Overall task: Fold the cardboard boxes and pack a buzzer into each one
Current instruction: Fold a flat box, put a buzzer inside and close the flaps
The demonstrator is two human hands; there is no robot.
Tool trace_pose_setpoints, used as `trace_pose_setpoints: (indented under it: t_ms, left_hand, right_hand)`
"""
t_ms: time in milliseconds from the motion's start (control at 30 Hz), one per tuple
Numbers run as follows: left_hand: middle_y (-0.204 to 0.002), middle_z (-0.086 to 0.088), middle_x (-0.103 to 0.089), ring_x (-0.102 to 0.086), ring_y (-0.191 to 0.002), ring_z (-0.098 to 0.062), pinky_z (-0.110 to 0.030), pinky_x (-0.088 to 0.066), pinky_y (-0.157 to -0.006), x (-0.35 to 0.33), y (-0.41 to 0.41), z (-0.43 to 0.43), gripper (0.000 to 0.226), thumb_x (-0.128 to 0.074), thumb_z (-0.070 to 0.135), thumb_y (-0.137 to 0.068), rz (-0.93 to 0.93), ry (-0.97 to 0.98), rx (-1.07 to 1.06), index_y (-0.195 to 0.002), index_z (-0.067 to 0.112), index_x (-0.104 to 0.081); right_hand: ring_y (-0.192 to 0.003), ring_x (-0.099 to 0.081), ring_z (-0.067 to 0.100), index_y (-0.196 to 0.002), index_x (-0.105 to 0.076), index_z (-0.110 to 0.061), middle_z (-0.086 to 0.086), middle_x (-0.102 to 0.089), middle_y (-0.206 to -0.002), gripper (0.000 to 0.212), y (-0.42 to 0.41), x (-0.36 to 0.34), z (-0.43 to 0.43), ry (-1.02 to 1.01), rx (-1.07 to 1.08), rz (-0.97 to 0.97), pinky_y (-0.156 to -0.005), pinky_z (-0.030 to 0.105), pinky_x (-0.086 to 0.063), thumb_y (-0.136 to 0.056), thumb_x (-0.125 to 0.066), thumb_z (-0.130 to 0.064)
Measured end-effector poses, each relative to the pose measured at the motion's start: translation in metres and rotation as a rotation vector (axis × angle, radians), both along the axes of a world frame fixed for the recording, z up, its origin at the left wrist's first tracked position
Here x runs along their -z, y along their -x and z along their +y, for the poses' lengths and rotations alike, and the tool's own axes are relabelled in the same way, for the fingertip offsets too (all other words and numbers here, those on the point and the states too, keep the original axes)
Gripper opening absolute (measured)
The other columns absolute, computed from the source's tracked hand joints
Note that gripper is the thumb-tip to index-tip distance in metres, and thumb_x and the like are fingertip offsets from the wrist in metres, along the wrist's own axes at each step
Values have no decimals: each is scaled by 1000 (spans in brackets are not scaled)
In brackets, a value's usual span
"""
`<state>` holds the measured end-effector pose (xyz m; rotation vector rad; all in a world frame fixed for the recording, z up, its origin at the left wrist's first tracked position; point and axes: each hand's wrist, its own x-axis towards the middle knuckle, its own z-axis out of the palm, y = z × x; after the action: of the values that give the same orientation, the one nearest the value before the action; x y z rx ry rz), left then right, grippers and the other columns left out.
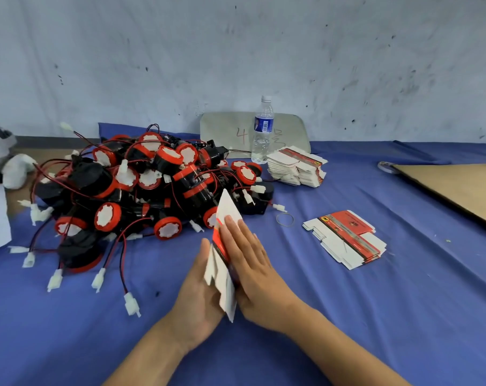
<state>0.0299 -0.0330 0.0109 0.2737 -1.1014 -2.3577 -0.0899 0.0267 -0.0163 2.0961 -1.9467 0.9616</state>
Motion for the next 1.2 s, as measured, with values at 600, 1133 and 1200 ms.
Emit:
trace_pose_setpoints:
  t_ms: [600, 1133, 1200]
  left_hand:
    - [-137, -5, -58, -63, -115, -29, -46, -57, -81, -1, -10, -39, 66, -49, 64, -77, 61, -303, 239, -136, 36, -54]
    - [-136, -12, -57, -51, -127, -26, -45, -30, -114, -5, 0, -33, 73, -44, 60, -86, -124, 104, -26, -142, 13, -46]
    - [-119, -10, -63, -57, -108, -19, -34, -42, -100, -2, 11, -30, 79, -62, 53, -74, -222, 295, -132, -139, 11, -44]
  right_hand:
    - [-145, -23, 35, -154, -2, -29, 5, -19, -158, 118, 12, -9, 1, 467, 34, 136, -112, 65, -20, -69, -75, -64]
    - [-120, -50, 8, -154, -5, -28, -15, -47, -132, 93, 14, -27, 14, 570, 122, -349, -97, 23, -42, -85, -62, -54]
    - [-113, -58, 12, -153, -11, -26, -9, -55, -123, 84, 20, -27, 18, 572, 127, -476, -93, 22, -46, -88, -61, -43]
